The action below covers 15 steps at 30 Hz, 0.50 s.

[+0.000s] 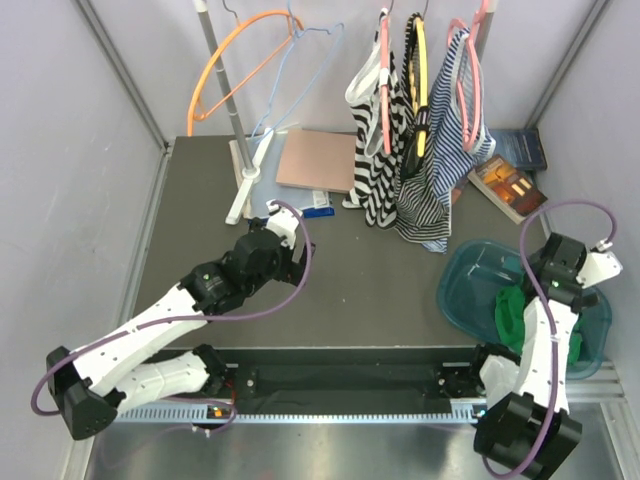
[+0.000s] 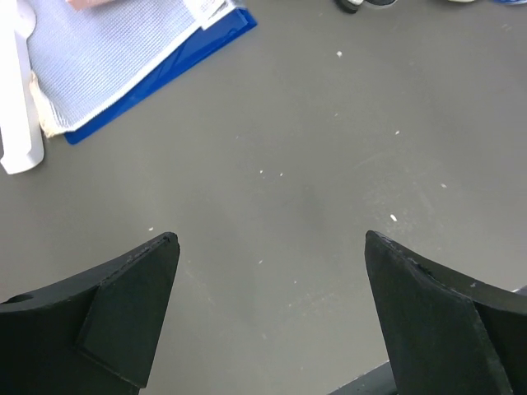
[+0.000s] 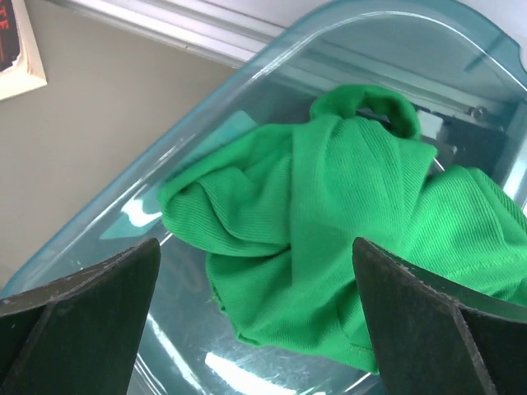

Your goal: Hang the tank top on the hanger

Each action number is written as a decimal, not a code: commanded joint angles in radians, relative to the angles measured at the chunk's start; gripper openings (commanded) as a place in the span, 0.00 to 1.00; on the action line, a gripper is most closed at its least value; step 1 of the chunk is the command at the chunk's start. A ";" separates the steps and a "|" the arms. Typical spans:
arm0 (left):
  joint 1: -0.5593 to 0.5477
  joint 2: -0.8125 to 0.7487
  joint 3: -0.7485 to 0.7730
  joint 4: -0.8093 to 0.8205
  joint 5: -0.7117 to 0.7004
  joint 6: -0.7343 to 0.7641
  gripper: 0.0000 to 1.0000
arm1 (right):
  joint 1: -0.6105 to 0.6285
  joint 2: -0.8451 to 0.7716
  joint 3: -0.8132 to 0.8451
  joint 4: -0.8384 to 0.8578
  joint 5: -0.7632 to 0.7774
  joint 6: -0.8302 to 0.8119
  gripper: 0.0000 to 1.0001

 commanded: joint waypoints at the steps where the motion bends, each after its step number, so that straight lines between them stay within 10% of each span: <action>1: 0.005 -0.033 -0.014 0.043 0.033 0.019 0.99 | -0.013 -0.066 -0.029 -0.010 0.040 0.057 0.99; 12: 0.005 -0.087 -0.030 0.040 0.022 0.015 0.99 | -0.013 0.006 -0.164 0.132 -0.176 0.163 0.80; 15: 0.005 -0.108 -0.041 0.046 0.005 0.016 0.99 | -0.013 0.017 -0.167 0.162 -0.195 0.165 0.17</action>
